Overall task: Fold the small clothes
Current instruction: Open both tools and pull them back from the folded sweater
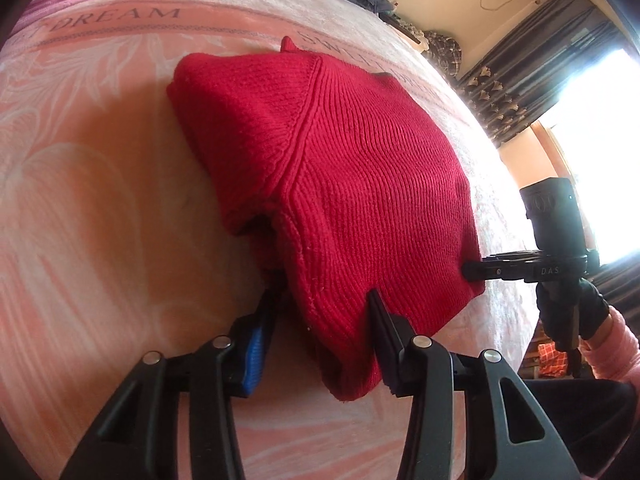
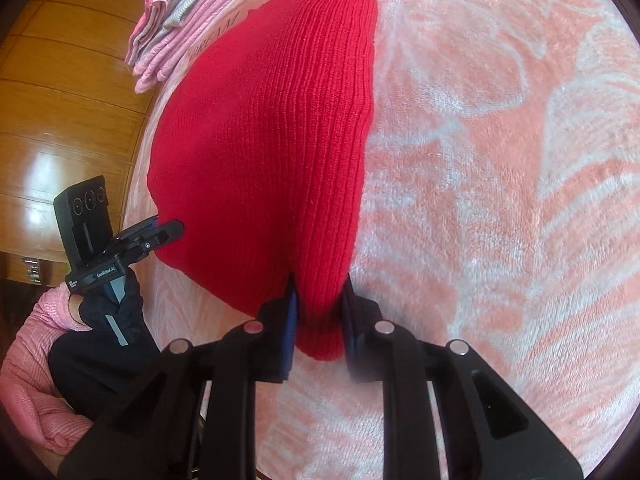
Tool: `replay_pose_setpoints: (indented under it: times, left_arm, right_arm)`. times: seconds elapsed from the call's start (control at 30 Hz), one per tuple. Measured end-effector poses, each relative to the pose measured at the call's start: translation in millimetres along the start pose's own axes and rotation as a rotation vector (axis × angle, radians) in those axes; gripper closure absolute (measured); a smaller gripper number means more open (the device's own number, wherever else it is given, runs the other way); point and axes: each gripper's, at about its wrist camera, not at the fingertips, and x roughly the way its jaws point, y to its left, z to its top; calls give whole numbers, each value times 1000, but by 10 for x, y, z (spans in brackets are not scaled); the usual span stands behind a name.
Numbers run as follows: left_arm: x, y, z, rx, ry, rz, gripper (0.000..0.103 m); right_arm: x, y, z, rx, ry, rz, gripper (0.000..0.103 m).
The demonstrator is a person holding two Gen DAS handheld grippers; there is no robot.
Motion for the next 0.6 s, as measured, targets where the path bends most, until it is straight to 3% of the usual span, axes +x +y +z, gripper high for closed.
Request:
replay_pose_setpoints:
  times: [0.13,0.27,0.37,0.5,0.6]
  left_arm:
    - [-23,-40,41,-19,21,-7,57]
    - [-255,-96,136,-31,2,36,57]
    - [-553,-284,157,-2,-53,95,44]
    - [-1023,-574,135,23,-162,139,27]
    - [-1372,-855,88,59,-224,181,21]
  right_arm:
    - [-67,87,20,-14,-14,-18,82]
    - [-398,308,-50,-92,-107,-136,64]
    - [-686,571,-146,-151,-194,-212,45]
    - [-1011,934,-334,-181,-290,-276,31]
    - [-1277,1225,-492,-209,-391,-307,24]
